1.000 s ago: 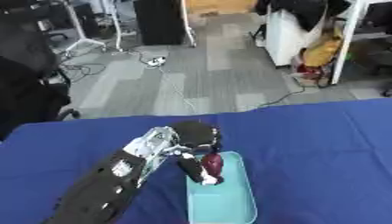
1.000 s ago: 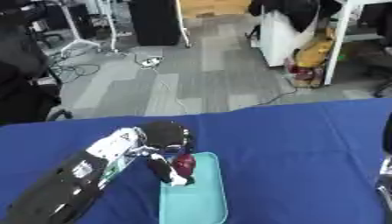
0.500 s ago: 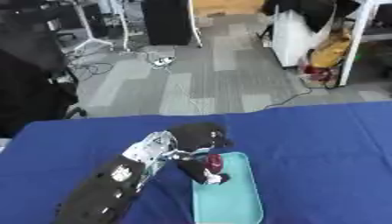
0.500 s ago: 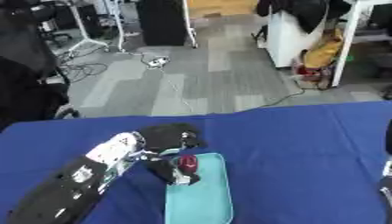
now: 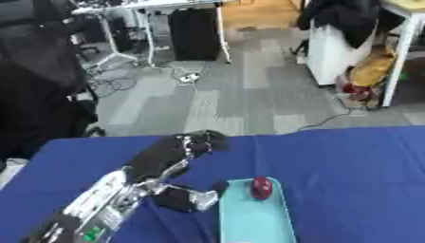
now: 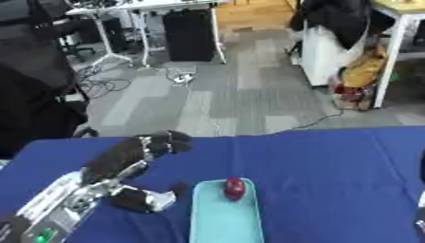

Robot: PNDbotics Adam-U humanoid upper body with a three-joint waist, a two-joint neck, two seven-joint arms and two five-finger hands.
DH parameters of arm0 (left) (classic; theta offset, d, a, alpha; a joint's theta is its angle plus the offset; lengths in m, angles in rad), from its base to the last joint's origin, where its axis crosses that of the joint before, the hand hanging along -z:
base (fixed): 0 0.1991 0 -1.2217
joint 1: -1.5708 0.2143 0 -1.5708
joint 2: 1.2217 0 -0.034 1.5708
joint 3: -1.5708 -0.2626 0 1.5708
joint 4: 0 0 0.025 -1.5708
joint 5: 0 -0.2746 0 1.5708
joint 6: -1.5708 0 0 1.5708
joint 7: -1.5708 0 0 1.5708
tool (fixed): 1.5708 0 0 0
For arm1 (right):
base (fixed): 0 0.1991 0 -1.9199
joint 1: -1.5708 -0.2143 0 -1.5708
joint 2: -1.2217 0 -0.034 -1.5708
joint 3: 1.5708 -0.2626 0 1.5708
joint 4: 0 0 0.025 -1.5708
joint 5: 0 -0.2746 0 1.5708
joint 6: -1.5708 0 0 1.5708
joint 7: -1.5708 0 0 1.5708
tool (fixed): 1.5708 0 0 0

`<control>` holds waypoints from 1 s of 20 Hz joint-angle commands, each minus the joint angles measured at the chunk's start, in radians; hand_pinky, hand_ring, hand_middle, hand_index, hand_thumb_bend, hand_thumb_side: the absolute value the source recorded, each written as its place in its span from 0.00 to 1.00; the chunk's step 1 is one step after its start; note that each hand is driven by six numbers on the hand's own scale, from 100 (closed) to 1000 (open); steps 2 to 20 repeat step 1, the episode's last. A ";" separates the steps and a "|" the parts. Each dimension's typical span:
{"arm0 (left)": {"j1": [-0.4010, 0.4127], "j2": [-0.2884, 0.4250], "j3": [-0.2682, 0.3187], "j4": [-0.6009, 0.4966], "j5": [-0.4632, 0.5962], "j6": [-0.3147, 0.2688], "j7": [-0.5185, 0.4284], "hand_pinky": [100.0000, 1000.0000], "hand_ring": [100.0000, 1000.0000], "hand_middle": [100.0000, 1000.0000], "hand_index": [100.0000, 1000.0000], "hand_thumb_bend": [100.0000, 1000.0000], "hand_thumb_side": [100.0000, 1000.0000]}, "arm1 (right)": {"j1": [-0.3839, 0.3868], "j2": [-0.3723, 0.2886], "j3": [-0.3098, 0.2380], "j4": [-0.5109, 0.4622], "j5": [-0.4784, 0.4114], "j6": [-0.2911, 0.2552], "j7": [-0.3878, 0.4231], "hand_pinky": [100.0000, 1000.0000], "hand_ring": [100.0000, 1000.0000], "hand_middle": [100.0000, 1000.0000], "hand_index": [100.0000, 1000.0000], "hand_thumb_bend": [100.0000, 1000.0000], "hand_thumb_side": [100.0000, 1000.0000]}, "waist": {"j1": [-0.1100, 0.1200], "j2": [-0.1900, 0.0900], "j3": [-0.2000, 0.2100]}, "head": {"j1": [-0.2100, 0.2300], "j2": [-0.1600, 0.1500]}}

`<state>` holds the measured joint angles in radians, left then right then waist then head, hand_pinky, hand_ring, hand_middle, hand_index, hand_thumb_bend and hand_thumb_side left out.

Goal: Pick up objects on the table and place them in the box.

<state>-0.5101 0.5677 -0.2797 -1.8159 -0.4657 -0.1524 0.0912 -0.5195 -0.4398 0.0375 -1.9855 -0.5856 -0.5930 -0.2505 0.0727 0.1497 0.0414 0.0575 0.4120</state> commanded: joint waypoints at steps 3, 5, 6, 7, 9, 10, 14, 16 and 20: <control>0.060 -0.003 0.096 -0.162 0.122 0.067 0.081 0.51 0.56 0.76 0.82 0.06 0.71 | 0.007 -0.029 -0.014 -0.014 0.021 -0.012 -0.003 0.27 0.39 0.47 0.61 0.00 1.00 | -0.010 -0.013 0.010 | 0.008 0.029; 0.060 -0.003 0.096 -0.162 0.122 0.067 0.081 0.51 0.56 0.76 0.82 0.06 0.71 | 0.007 -0.029 -0.014 -0.014 0.021 -0.012 -0.003 0.27 0.39 0.47 0.61 0.00 1.00 | -0.010 -0.013 0.010 | 0.008 0.029; 0.060 -0.003 0.096 -0.162 0.122 0.067 0.081 0.51 0.56 0.76 0.82 0.06 0.71 | 0.007 -0.029 -0.014 -0.014 0.021 -0.012 -0.003 0.27 0.39 0.47 0.61 0.00 1.00 | -0.010 -0.013 0.010 | 0.008 0.029; 0.060 -0.003 0.096 -0.162 0.122 0.067 0.081 0.51 0.56 0.76 0.82 0.06 0.71 | 0.007 -0.029 -0.014 -0.014 0.021 -0.012 -0.003 0.27 0.39 0.47 0.61 0.00 1.00 | -0.010 -0.013 0.010 | 0.008 0.029; 0.060 -0.003 0.096 -0.162 0.122 0.067 0.081 0.51 0.56 0.76 0.82 0.06 0.71 | 0.007 -0.029 -0.014 -0.014 0.021 -0.012 -0.003 0.27 0.39 0.47 0.61 0.00 1.00 | -0.010 -0.013 0.010 | 0.008 0.029; 0.060 -0.003 0.096 -0.162 0.122 0.067 0.081 0.51 0.56 0.76 0.82 0.06 0.71 | 0.007 -0.029 -0.014 -0.014 0.021 -0.012 -0.003 0.27 0.39 0.47 0.61 0.00 1.00 | -0.010 -0.013 0.010 | 0.008 0.029; 0.060 -0.003 0.096 -0.162 0.122 0.067 0.081 0.51 0.56 0.76 0.82 0.06 0.71 | 0.007 -0.029 -0.014 -0.014 0.021 -0.012 -0.003 0.27 0.39 0.47 0.61 0.00 1.00 | -0.010 -0.013 0.010 | 0.008 0.029; 0.060 -0.003 0.096 -0.162 0.122 0.067 0.081 0.51 0.56 0.76 0.82 0.06 0.71 | 0.007 -0.029 -0.014 -0.014 0.021 -0.012 -0.003 0.27 0.39 0.47 0.61 0.00 1.00 | -0.010 -0.013 0.010 | 0.008 0.029; 0.060 -0.003 0.096 -0.162 0.122 0.067 0.081 0.51 0.56 0.76 0.82 0.06 0.71 | 0.007 -0.029 -0.014 -0.014 0.021 -0.012 -0.003 0.27 0.39 0.47 0.61 0.00 1.00 | -0.010 -0.013 0.010 | 0.008 0.029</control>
